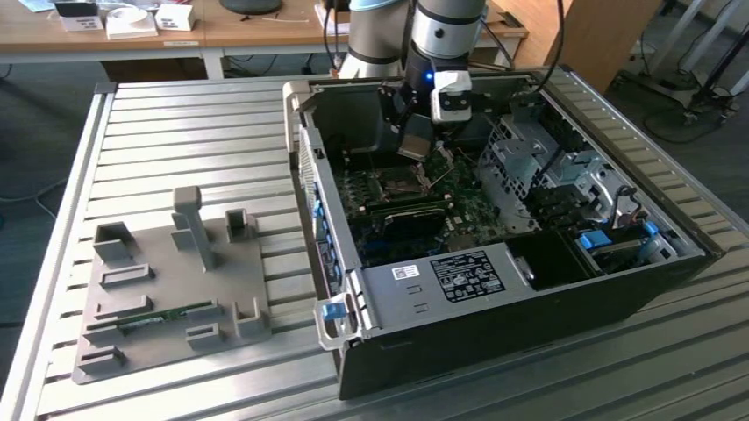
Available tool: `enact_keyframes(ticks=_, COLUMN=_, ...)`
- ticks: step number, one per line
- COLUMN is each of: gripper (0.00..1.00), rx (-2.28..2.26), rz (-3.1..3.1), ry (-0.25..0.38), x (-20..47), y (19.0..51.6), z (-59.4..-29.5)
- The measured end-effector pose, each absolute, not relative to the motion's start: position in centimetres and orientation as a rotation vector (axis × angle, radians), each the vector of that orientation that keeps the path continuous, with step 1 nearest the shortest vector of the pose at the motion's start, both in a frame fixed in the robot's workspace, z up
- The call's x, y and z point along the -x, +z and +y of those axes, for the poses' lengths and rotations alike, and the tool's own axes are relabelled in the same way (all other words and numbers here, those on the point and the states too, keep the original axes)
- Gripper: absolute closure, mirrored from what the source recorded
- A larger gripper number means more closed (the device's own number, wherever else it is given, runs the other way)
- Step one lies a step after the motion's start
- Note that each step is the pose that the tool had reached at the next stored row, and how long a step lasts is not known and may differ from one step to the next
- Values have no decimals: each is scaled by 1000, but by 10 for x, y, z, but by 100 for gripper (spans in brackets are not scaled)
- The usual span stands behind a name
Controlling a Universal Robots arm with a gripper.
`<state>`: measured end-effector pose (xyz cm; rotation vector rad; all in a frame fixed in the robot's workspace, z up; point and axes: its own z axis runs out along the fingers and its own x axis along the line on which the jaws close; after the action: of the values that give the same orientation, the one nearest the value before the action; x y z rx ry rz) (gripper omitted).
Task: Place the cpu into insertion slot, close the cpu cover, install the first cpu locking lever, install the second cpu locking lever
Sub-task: 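Place the cpu into insertion slot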
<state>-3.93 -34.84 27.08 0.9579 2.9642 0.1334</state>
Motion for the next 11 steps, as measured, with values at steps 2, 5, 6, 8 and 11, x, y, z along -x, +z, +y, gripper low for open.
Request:
enact_keyframes(ticks=2, gripper=46, rx=-993, rz=2952, ry=133, x=39, y=271, z=-348)
enact_keyframes(ticks=5, gripper=46, rx=-1040, rz=2934, ry=132, x=39, y=271, z=-348)
enact_keyframes(ticks=6, gripper=46, rx=-1050, rz=2930, ry=132, x=39, y=271, z=-348)
enact_keyframes(ticks=8, gripper=46, rx=-1052, rz=2930, ry=132, x=39, y=271, z=-348)
enact_keyframes(ticks=11, gripper=46, rx=-1052, rz=2929, ry=132, x=39, y=271, z=-348)
